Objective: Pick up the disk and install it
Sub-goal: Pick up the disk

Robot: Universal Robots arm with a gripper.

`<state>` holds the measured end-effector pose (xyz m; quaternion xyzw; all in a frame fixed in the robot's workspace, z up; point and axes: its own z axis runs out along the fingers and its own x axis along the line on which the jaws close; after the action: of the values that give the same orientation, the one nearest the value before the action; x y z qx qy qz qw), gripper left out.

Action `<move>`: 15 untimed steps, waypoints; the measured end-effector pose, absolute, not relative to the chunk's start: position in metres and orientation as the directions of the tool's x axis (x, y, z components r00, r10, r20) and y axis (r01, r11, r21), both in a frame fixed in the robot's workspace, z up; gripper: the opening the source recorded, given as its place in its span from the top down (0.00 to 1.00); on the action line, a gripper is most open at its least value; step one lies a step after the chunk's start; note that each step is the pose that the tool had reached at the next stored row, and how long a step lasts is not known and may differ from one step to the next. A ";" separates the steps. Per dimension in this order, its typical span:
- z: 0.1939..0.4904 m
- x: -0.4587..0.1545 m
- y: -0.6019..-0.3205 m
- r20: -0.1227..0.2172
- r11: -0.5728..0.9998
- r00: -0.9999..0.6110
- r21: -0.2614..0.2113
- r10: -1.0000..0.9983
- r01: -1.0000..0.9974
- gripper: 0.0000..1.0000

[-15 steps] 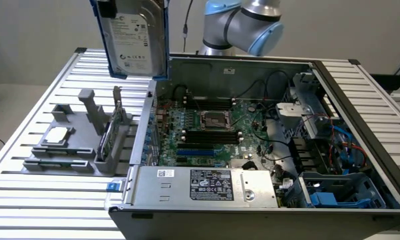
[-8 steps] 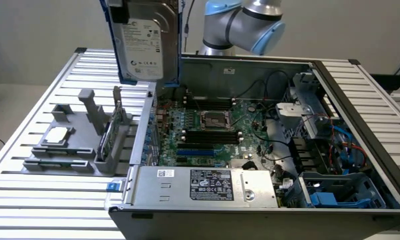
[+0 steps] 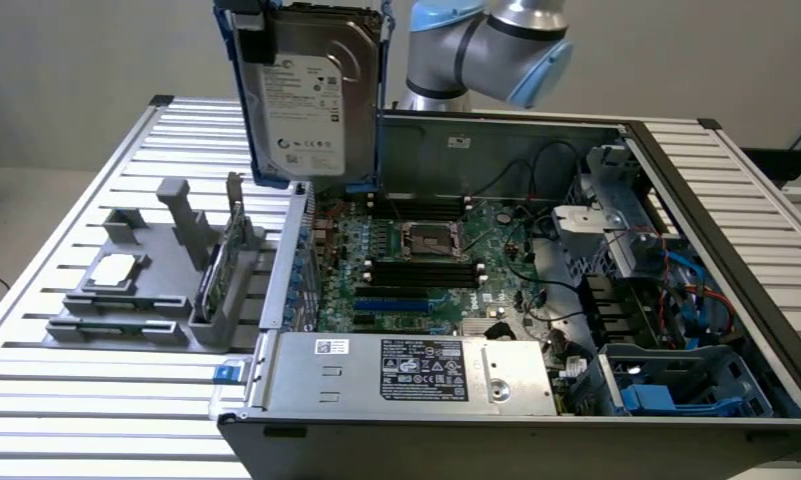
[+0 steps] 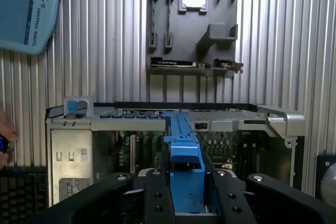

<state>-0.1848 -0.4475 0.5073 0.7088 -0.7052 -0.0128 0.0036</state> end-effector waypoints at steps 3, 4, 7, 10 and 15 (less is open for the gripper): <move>0.507 -0.177 -0.456 -0.013 -0.005 0.005 0.023 -1.000 -1.000 0.67; 0.506 -0.175 -0.459 -0.013 -0.005 0.005 0.023 -1.000 -1.000 0.67; 0.505 -0.166 -0.467 -0.013 -0.005 0.005 0.023 -1.000 -1.000 0.67; 0.504 -0.157 -0.475 -0.013 -0.005 0.005 0.023 -1.000 -1.000 0.67; 0.502 -0.142 -0.487 -0.013 -0.005 0.005 0.023 -1.000 -1.000 0.67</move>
<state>-0.1416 -0.4871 0.5024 0.7088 -0.7053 -0.0126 0.0034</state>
